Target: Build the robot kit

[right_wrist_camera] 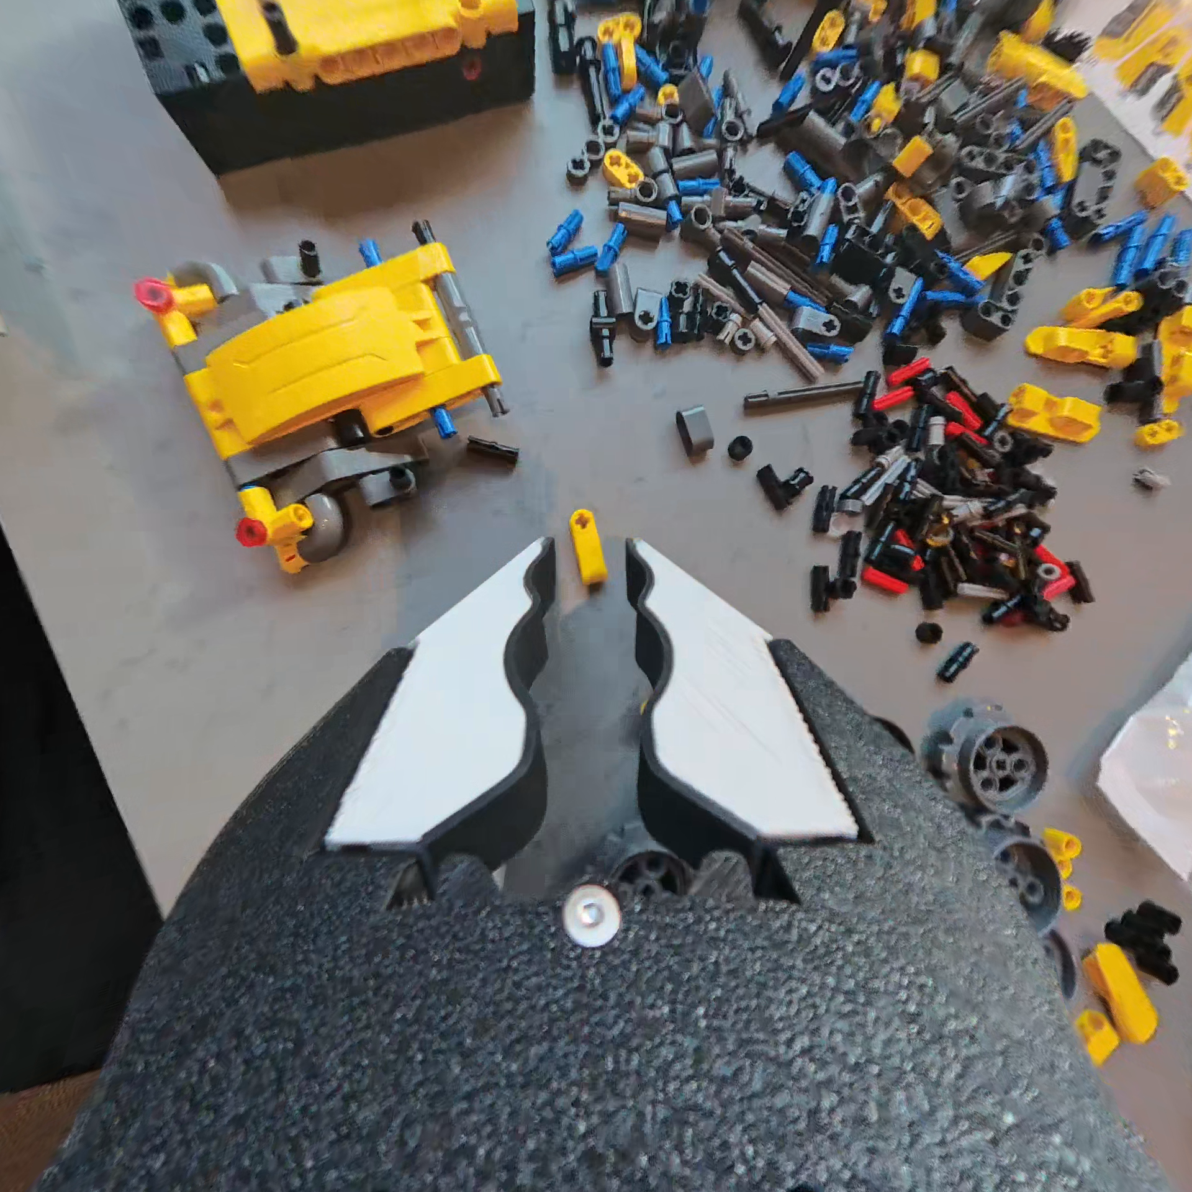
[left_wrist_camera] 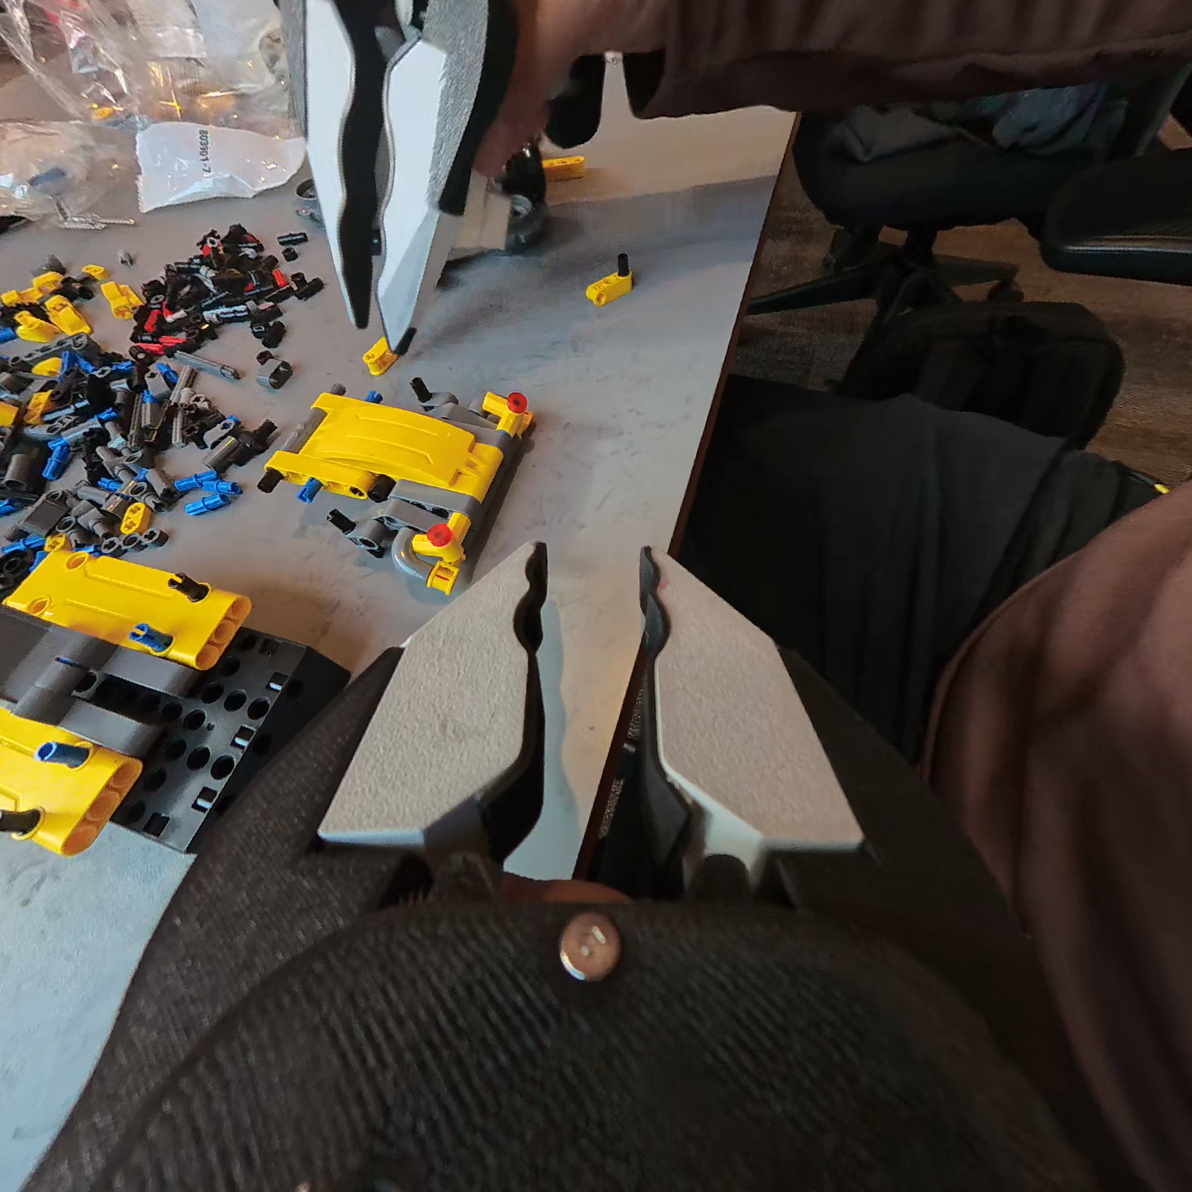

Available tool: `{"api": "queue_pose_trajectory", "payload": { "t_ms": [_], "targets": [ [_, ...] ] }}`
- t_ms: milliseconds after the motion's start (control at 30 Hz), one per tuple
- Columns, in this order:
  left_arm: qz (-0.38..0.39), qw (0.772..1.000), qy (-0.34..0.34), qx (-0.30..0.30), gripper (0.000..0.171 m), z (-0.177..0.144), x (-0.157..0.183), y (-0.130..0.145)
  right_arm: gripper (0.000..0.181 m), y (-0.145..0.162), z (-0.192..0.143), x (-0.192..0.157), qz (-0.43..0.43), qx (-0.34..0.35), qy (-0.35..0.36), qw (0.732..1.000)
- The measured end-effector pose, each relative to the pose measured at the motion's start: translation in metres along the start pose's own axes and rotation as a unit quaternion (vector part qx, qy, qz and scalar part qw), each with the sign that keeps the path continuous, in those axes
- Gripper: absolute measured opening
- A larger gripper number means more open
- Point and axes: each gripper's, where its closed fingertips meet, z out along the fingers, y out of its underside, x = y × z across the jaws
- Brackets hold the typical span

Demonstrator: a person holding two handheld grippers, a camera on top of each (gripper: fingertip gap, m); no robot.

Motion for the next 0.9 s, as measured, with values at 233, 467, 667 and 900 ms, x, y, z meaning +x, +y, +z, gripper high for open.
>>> {"api": "queue_pose_trajectory", "payload": {
  "t_ms": [233, 467, 667, 900],
  "targets": [
    [-0.016, 1.0, -0.011, 0.002, 0.026, 0.0, -0.005, -0.001, 0.004, -0.002, -0.015, -0.013, -0.053, 0.028, 0.026, 0.998],
    [-0.138, 0.989, 0.031, 0.036, 0.026, 0.016, -0.008, -0.042, 0.004, -0.014, -0.053, -0.079, -0.237, 0.112, 0.169, 0.95],
    [-0.175, 0.982, 0.072, 0.026, 0.028, 0.04, 0.001, -0.061, 0.005, -0.017, -0.067, -0.106, -0.298, 0.126, 0.243, 0.914],
    [-0.171, 0.982, 0.081, 0.019, 0.009, 0.044, 0.011, -0.063, 0.005, -0.012, -0.069, -0.116, -0.293, 0.145, 0.247, 0.912]
  ]
}}
